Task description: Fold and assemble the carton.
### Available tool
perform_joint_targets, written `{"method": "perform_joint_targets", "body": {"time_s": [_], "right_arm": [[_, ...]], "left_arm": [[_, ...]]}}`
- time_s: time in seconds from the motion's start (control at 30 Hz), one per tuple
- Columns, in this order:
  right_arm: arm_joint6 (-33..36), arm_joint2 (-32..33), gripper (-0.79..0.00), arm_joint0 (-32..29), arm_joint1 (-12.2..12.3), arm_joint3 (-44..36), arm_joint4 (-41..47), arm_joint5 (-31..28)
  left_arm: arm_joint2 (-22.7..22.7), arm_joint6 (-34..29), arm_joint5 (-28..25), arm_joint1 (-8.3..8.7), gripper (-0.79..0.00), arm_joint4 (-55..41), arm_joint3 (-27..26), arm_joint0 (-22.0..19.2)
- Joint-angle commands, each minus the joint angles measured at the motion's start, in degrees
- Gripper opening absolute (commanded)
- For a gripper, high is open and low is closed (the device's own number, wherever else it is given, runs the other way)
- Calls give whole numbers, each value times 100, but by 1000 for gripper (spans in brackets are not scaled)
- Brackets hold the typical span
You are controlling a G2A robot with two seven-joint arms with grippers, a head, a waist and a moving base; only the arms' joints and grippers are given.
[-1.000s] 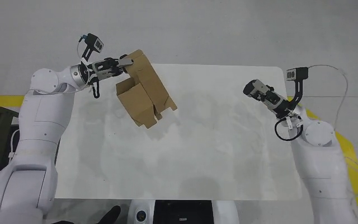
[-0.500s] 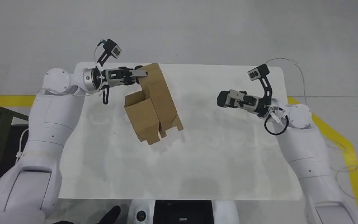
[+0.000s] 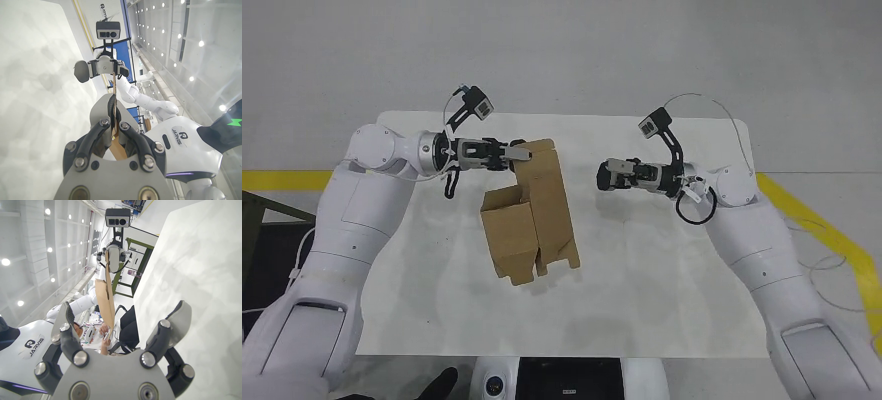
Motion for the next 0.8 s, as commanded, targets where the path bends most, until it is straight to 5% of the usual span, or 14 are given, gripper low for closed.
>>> {"method": "perform_joint_targets", "body": {"time_s": [0.0, 0.53, 0.77], "right_arm": [[-34, -142, 0, 121, -73, 149, 36, -65], [-149, -257, 0, 264, -164, 403, 81, -257], [-133, -298, 0, 80, -141, -346, -192, 72]], "left_arm": [[34, -35, 29, -12, -785, 12, 49, -45], [66, 0, 7, -73, -785, -200, 354, -186], [45, 258, 57, -22, -785, 346, 51, -138]]}}
